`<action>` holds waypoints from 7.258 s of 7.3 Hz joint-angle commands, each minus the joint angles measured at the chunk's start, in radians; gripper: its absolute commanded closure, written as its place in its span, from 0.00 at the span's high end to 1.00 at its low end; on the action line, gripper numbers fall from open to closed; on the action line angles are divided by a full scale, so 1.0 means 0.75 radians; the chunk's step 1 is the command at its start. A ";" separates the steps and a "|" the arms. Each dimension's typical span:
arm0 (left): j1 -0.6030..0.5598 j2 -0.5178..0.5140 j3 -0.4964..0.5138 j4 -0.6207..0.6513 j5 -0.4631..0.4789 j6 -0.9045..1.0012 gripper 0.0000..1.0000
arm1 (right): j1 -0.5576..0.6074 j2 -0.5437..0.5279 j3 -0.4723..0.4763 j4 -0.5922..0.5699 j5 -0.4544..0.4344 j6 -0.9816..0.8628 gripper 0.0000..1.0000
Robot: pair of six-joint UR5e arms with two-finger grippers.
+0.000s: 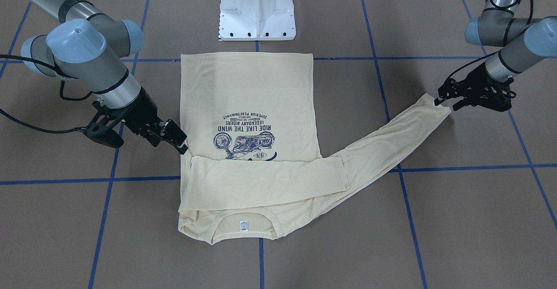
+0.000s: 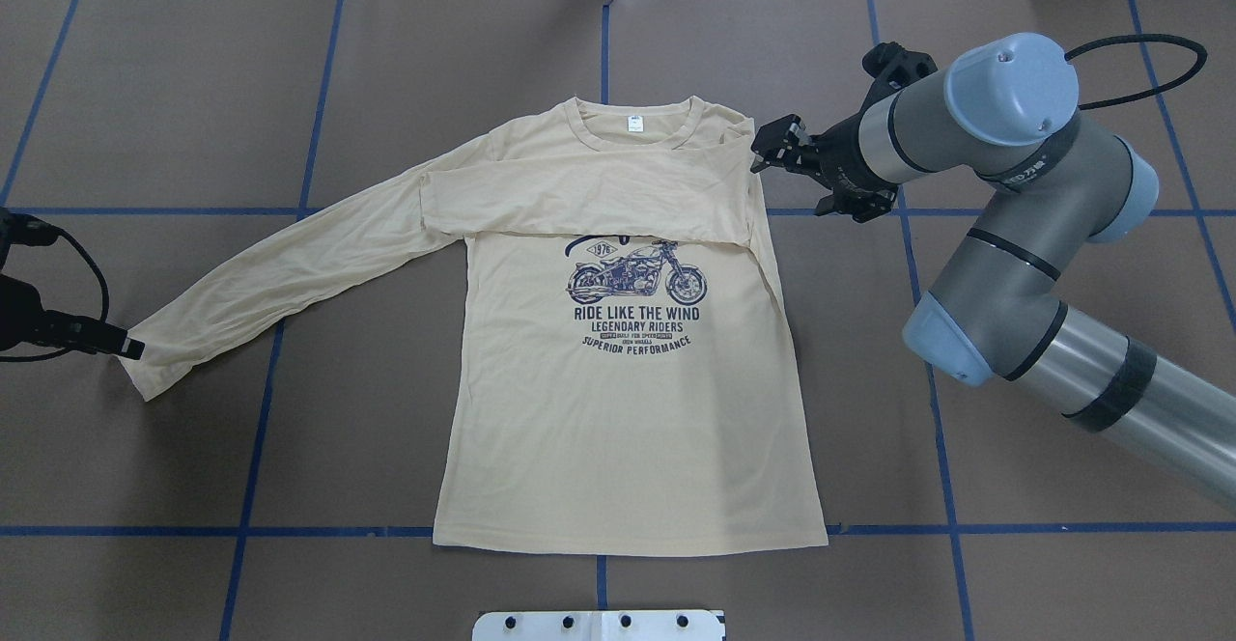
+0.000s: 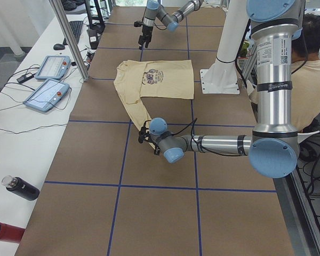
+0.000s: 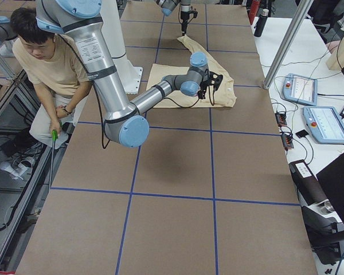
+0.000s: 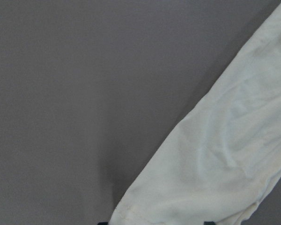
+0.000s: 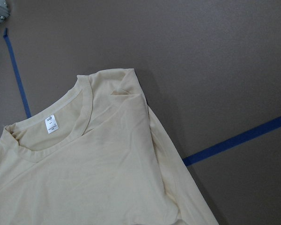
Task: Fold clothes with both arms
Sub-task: 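Grasp the cuff of the sleeve nearest the left gripper, then carry the sleeve with the left gripper across the chest toward the far shoulder, then release the sleeve with the left gripper while the right gripper moves to the hem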
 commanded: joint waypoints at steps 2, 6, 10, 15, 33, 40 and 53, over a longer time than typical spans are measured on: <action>0.001 -0.009 0.013 -0.002 -0.003 -0.001 0.59 | -0.002 -0.002 0.009 0.000 -0.001 0.004 0.99; 0.004 -0.009 0.019 -0.002 0.001 0.003 0.52 | 0.000 -0.004 0.019 0.000 -0.001 0.006 0.99; 0.001 -0.009 0.028 -0.002 0.001 0.003 0.00 | 0.000 -0.006 0.021 0.000 -0.001 0.009 0.99; -0.003 -0.013 -0.184 0.016 -0.020 -0.186 0.00 | 0.006 -0.086 0.095 0.000 0.010 0.000 0.99; 0.378 -1.794 0.860 0.174 0.671 -1.553 0.14 | 0.250 -0.481 0.077 0.123 0.085 -0.486 0.99; 0.380 -1.744 0.732 0.179 0.509 -1.545 0.99 | 0.102 -0.577 0.090 0.411 0.045 -0.081 1.00; 0.306 -0.995 -0.062 0.233 0.311 -1.244 0.98 | -1.114 -0.583 0.600 -0.321 -1.076 1.029 0.86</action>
